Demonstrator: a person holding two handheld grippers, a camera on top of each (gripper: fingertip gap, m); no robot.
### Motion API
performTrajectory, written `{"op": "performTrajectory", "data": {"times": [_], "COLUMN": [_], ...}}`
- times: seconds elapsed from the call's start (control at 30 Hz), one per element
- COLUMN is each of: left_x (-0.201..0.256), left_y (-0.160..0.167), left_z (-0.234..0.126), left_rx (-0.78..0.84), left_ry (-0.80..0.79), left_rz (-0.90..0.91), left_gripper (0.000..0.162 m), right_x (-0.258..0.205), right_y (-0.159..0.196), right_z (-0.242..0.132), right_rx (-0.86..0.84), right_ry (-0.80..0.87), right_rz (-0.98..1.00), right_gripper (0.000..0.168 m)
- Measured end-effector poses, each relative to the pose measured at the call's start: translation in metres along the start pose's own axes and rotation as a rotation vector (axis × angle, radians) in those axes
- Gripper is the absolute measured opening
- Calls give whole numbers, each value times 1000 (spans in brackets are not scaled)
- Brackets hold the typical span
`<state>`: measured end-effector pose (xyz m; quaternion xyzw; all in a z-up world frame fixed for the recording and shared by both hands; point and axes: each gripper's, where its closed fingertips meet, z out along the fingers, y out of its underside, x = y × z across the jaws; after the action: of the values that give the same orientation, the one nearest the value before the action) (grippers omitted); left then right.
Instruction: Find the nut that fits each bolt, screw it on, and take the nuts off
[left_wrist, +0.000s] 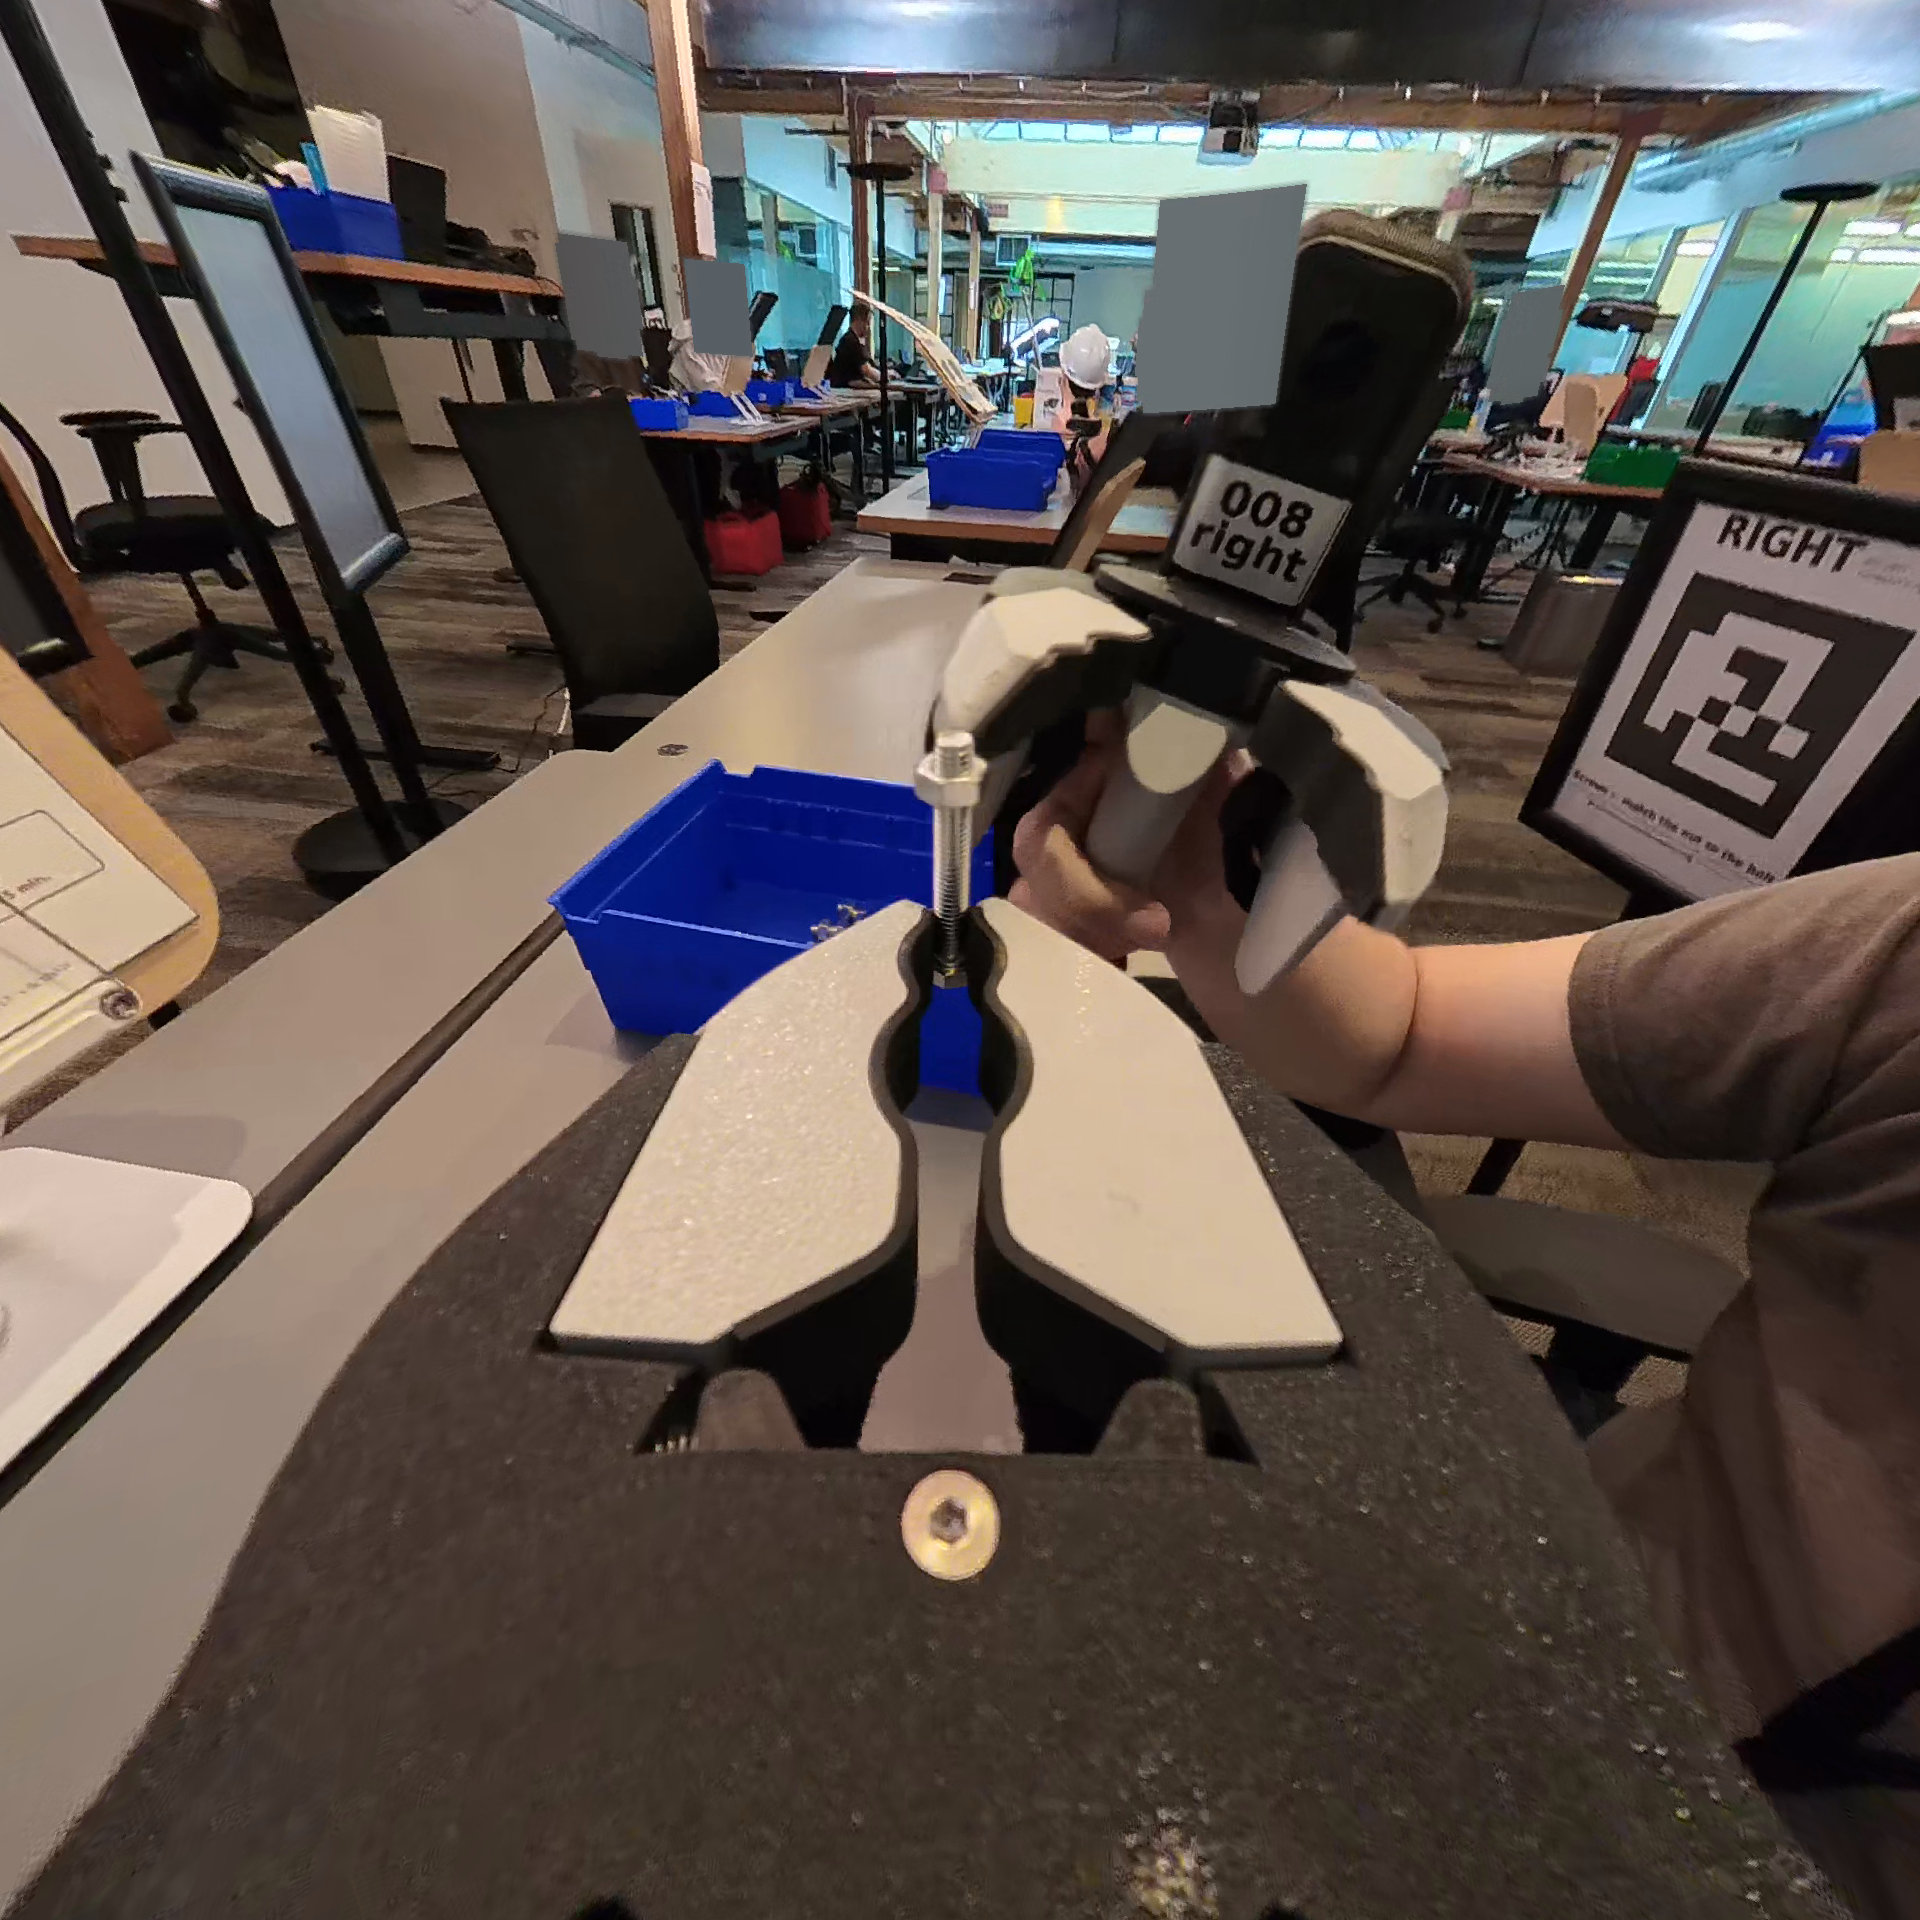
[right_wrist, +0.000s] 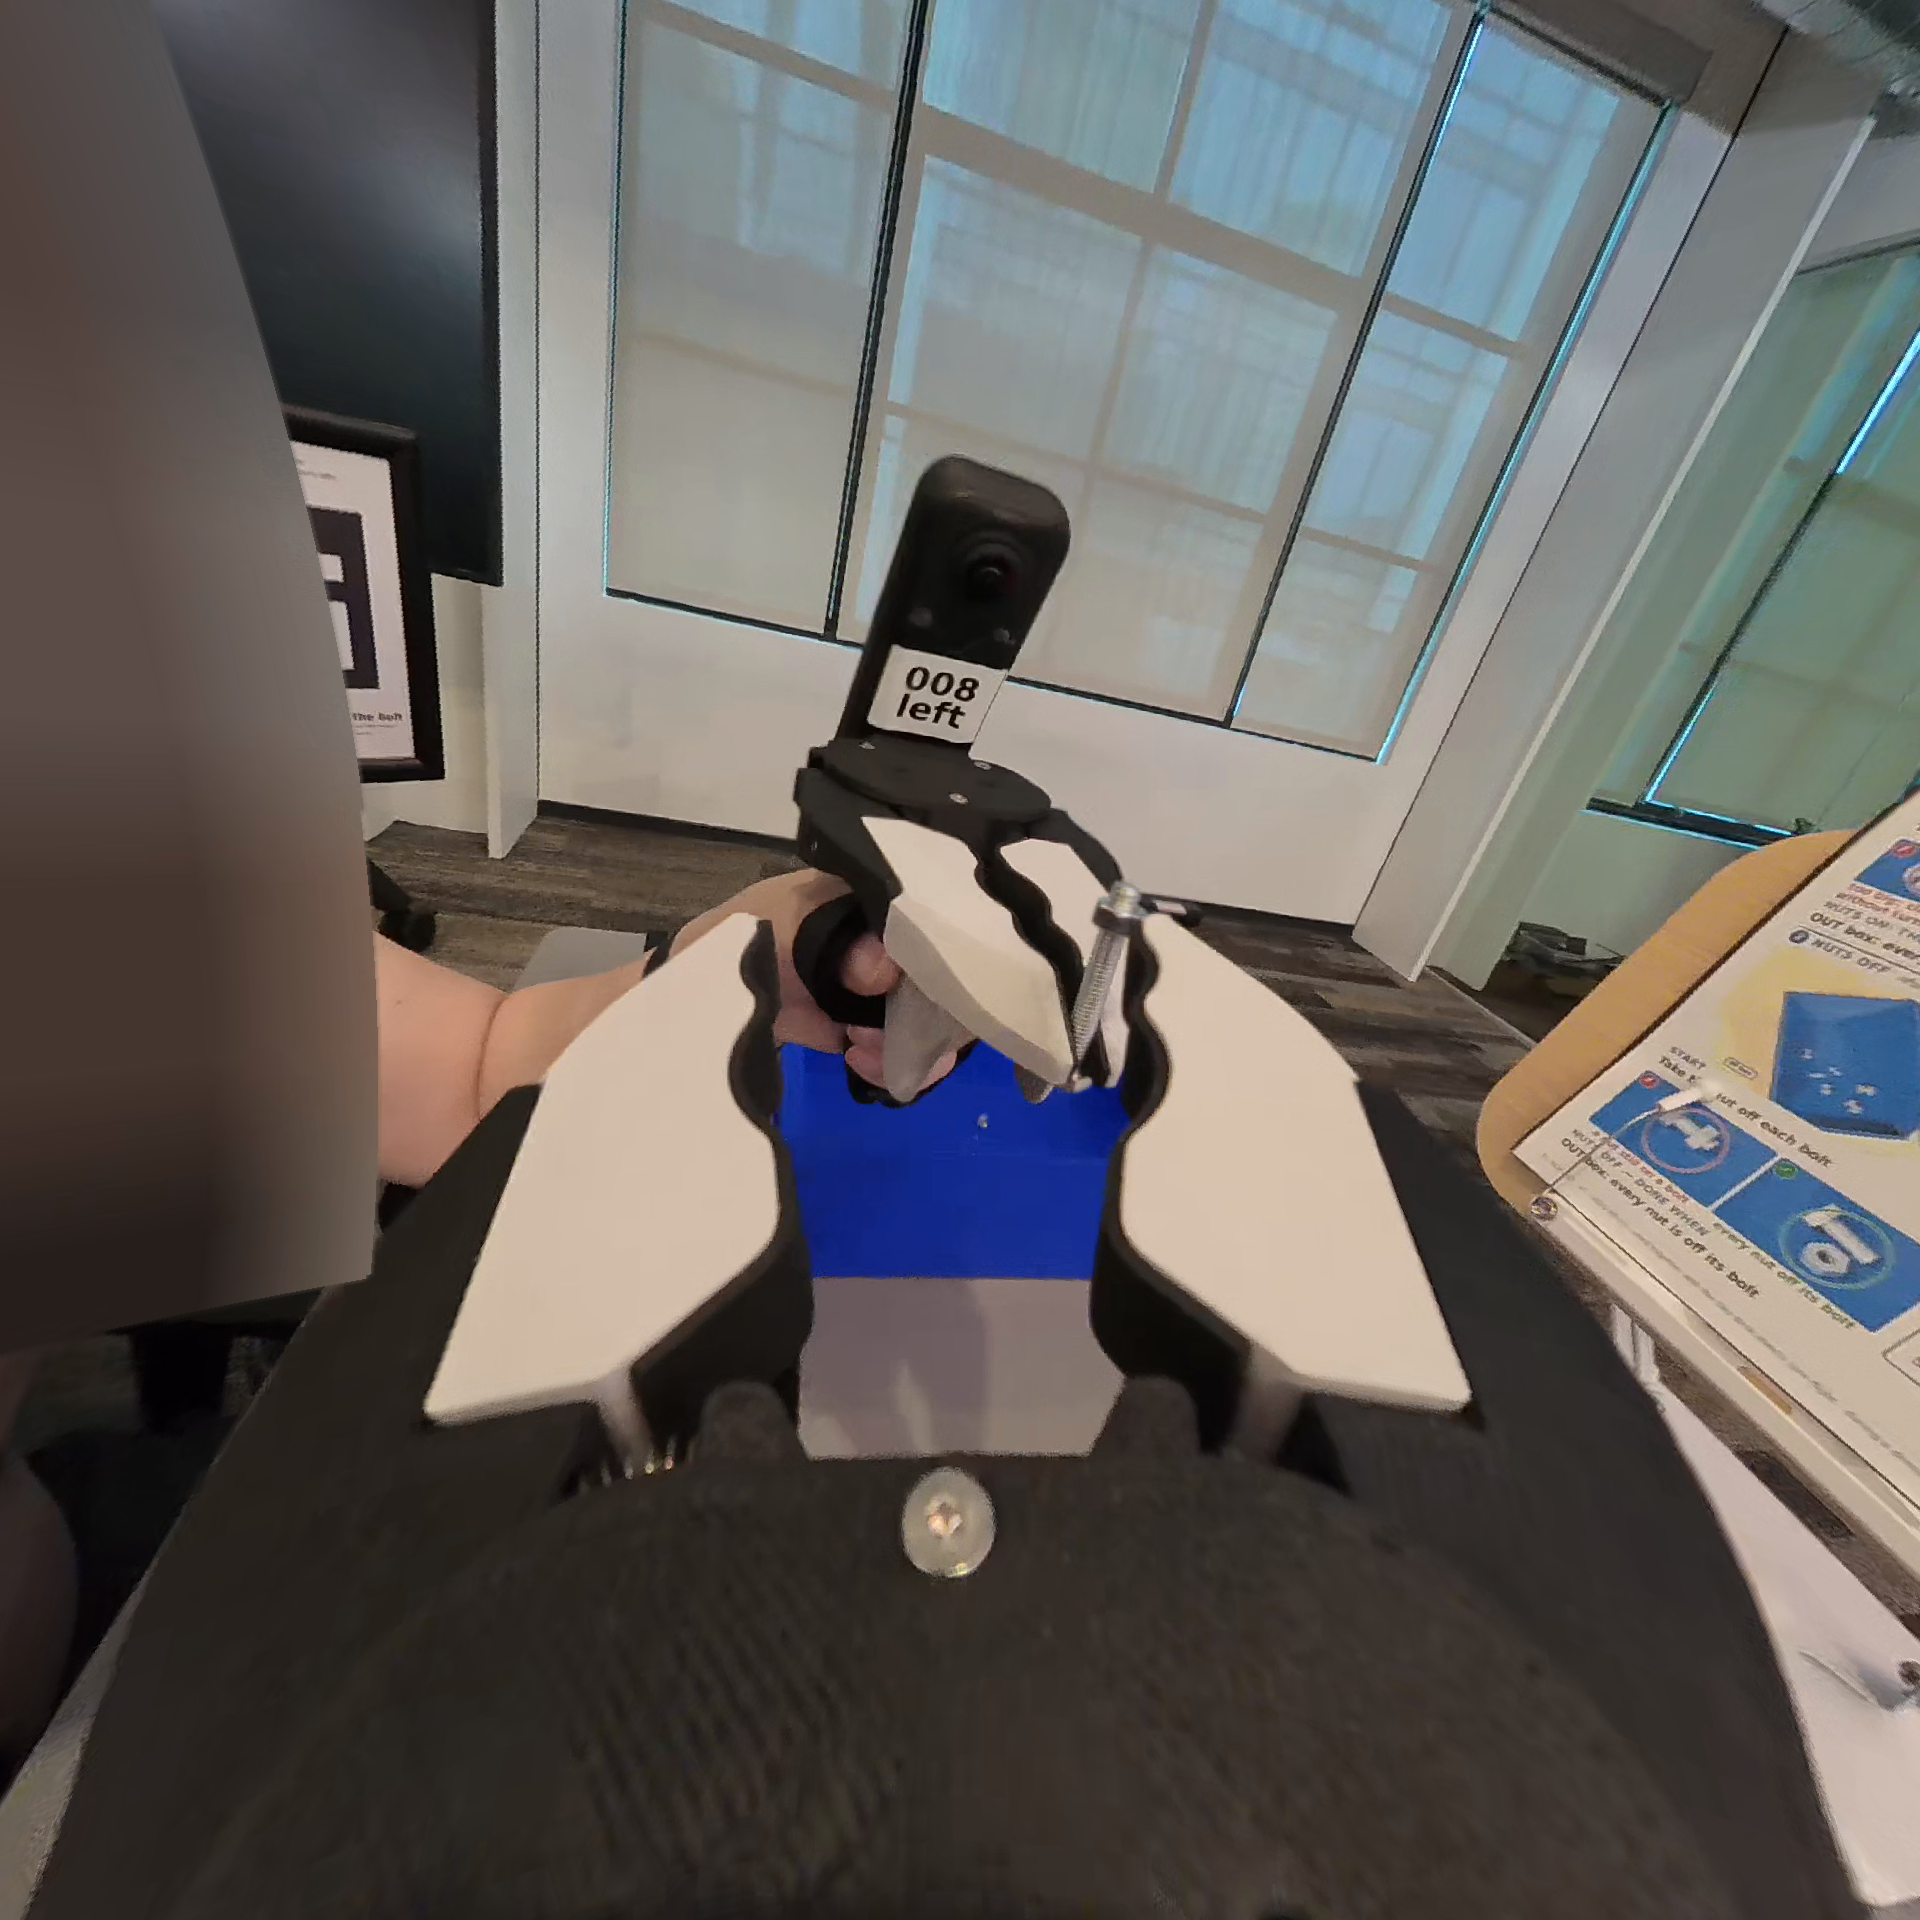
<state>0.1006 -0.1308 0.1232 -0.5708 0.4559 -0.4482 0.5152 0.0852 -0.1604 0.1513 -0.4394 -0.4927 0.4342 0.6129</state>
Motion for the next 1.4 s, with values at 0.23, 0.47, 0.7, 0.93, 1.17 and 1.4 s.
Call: {"op": "performTrajectory", "data": {"times": [0.23,0.47,0.7,0.93,1.17,1.4], "left_x": [13,3,9,4,17,18], "left_y": [9,0,7,-6,2,3], "left_z": [13,1,10,-4,6,6], "left_rx": [-42,7,-27,27,-16,-22], "left_ry": [43,17,23,36,70,80], "left_rz": [19,-5,28,-25,1,2], "left_gripper": [5,5,5,5,5,5], "right_x": [-1,2,-3,9,15,14], "right_y": [8,-7,8,-11,14,16], "right_z": [6,-3,7,-12,-4,-3], "right_rx": [-17,30,-34,55,-4,4], "right_ry": [-3,29,-16,-16,-46,-66], "right_rz": [21,20,38,122,212,221], "right_gripper": [67,62,69,42,11,6]}}
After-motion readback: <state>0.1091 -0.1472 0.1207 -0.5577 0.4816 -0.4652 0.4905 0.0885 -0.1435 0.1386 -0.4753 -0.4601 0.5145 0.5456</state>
